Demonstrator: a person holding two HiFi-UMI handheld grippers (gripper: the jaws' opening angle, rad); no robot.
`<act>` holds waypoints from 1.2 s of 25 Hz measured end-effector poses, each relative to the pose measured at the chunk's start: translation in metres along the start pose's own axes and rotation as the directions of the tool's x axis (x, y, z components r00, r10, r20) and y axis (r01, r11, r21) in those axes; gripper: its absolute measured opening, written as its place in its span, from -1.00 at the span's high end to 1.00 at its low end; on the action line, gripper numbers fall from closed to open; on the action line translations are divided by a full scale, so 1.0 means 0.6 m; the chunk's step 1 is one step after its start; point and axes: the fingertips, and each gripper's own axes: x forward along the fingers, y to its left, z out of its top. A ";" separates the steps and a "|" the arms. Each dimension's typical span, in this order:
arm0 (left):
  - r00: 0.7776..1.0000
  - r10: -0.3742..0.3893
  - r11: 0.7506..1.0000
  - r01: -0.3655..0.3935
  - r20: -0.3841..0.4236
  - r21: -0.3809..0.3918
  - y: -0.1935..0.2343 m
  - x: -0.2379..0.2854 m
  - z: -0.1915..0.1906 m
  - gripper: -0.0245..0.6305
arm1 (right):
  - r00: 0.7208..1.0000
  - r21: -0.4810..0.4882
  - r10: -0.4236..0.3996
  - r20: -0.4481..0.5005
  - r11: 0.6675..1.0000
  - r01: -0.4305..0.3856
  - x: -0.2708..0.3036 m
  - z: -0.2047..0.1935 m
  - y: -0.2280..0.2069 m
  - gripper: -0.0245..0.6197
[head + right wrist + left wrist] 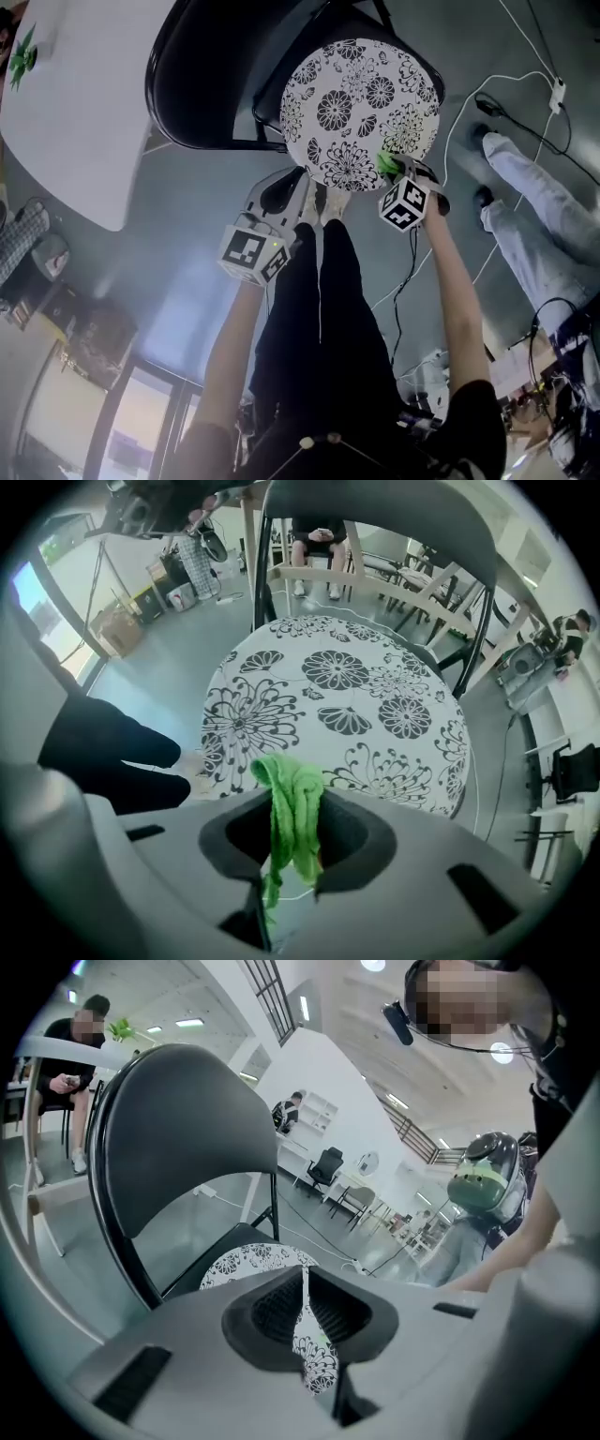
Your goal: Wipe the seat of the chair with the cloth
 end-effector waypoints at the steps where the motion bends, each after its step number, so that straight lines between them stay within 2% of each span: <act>1: 1.000 -0.003 1.000 0.003 -0.001 0.000 -0.003 0.001 -0.001 0.85 | 1.000 -0.001 0.024 0.001 1.000 -0.024 -0.001 0.002 0.018 0.61; 4: 1.000 -0.012 1.000 0.012 -0.004 0.001 -0.017 -0.001 -0.002 0.85 | 0.997 -0.024 0.079 0.003 0.997 -0.079 -0.006 0.006 0.072 0.61; 7: 1.000 -0.022 1.000 0.022 -0.006 0.009 -0.027 -0.004 -0.001 0.85 | 0.997 -0.011 0.081 0.014 0.997 -0.081 -0.006 0.011 0.098 0.61; 17: 1.000 -0.015 1.000 0.015 0.011 0.015 -0.020 -0.027 0.004 0.85 | 0.999 0.017 0.005 0.046 1.000 -0.005 -0.017 0.058 0.050 0.61; 20: 0.999 -0.034 0.999 0.033 0.022 0.011 -0.031 -0.037 0.020 0.85 | 0.995 0.074 -0.024 0.099 0.997 0.017 -0.063 0.077 0.041 0.61; 22: 0.998 -0.050 0.999 0.050 0.042 0.019 -0.045 -0.046 0.044 0.85 | 0.983 0.153 -0.058 0.172 0.988 0.032 -0.114 0.100 0.031 0.61; 24: 0.995 -0.067 0.997 0.064 0.076 0.041 -0.066 -0.058 0.081 0.85 | 0.957 0.251 -0.116 0.268 0.967 0.047 -0.180 0.130 0.012 0.61; 26: 0.990 -0.082 0.994 0.073 0.118 0.078 -0.090 -0.074 0.129 0.85 | 0.910 0.350 -0.197 0.364 0.935 0.062 -0.262 0.164 -0.014 0.60; 28: 0.983 -0.094 0.989 0.074 0.161 0.125 -0.118 -0.095 0.187 0.85 | 0.843 0.439 -0.286 0.455 0.896 0.067 -0.359 0.201 -0.040 0.60; 30: 0.974 -0.110 0.982 0.076 0.200 0.171 -0.149 -0.123 0.247 0.85 | 0.763 0.499 -0.372 0.529 0.863 0.075 -0.465 0.240 -0.060 0.61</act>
